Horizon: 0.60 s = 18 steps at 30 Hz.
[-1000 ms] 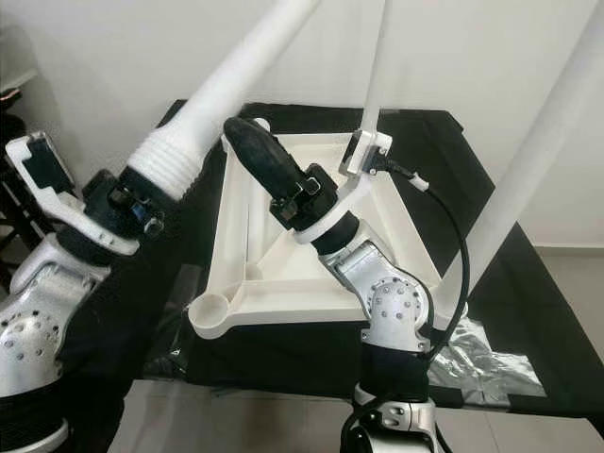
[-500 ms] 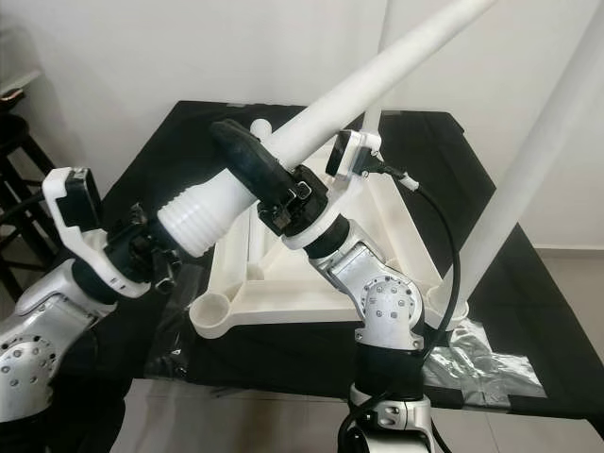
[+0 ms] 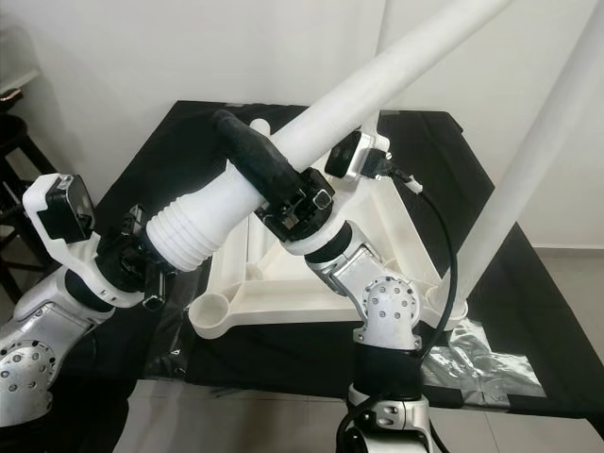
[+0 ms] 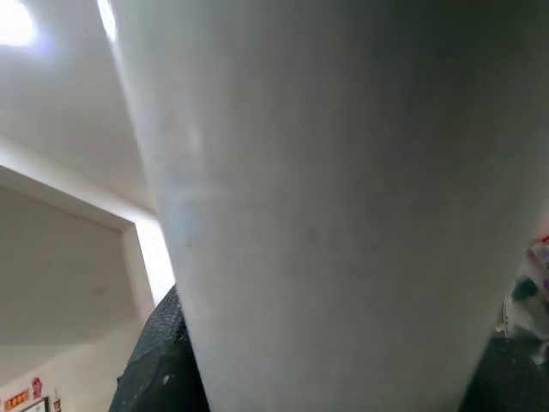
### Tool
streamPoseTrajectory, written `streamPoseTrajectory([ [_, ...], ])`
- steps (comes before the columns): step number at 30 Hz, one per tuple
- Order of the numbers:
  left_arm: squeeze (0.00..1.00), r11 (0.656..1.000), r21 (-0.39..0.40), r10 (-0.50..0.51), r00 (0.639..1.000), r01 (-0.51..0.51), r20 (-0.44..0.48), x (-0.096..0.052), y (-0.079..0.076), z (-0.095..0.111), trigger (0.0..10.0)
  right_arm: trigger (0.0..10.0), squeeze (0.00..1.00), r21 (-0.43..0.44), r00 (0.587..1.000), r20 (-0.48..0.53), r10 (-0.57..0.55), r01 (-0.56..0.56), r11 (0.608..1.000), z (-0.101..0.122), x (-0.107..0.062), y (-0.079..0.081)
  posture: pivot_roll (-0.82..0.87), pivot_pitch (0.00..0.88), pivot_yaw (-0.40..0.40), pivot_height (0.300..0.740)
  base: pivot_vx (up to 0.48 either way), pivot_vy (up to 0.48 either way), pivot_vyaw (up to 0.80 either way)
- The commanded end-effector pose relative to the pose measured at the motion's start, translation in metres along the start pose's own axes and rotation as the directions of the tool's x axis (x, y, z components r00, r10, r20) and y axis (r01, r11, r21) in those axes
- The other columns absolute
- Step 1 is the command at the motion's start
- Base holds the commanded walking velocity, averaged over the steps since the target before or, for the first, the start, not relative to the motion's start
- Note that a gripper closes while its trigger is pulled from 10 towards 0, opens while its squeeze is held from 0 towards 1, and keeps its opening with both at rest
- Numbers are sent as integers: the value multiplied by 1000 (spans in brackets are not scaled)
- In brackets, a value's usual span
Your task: Building children table
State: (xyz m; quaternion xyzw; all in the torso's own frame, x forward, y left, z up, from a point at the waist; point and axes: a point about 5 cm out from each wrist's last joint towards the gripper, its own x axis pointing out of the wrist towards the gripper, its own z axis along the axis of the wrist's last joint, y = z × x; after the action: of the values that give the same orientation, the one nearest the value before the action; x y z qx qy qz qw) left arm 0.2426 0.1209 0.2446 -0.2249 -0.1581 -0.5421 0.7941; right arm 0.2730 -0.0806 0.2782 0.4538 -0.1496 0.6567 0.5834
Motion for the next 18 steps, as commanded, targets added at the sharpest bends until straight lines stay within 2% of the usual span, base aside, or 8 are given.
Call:
streamPoseTrajectory([
  [1,0,998,-44,35,998,-37,-58,-2,5,-14,0,0,0,8,995,-35,95,-94,996,-2,14,8,1,25,-27,740,0,0,0],
  [5,0,997,-35,74,996,-76,-50,-3,10,-15,0,0,0,7,996,-32,87,-87,996,-1,14,7,1,25,-27,740,0,0,0],
  [6,141,994,-41,96,994,-98,-47,-4,13,-16,10000,0,0,0,996,-30,82,-82,997,-1,13,7,2,27,-27,740,0,0,0],
  [7,1000,991,-44,125,991,-127,-39,-5,16,-17,10000,0,0,-9,997,-26,71,-72,997,0,13,6,1,27,-26,740,0,0,0],
  [13,1000,974,-40,221,975,-222,-22,-14,29,-18,10000,0,0,-37,999,-12,41,-42,998,5,14,2,3,28,-26,740,0,0,0],
  [14,1000,958,-51,281,959,-282,-28,-26,38,-20,10000,0,0,-58,1000,1,28,-28,998,10,15,1,3,28,-26,740,0,0,0],
  [17,1000,958,-51,281,959,-282,-28,-26,38,-20,10000,0,0,-58,1000,1,28,-28,998,10,15,1,3,28,-26,740,0,0,0],
  [18,1000,942,-79,324,945,-327,-52,-44,45,-26,10000,0,0,-82,1000,15,17,-16,996,17,17,0,3,30,-24,740,0,0,0],
])
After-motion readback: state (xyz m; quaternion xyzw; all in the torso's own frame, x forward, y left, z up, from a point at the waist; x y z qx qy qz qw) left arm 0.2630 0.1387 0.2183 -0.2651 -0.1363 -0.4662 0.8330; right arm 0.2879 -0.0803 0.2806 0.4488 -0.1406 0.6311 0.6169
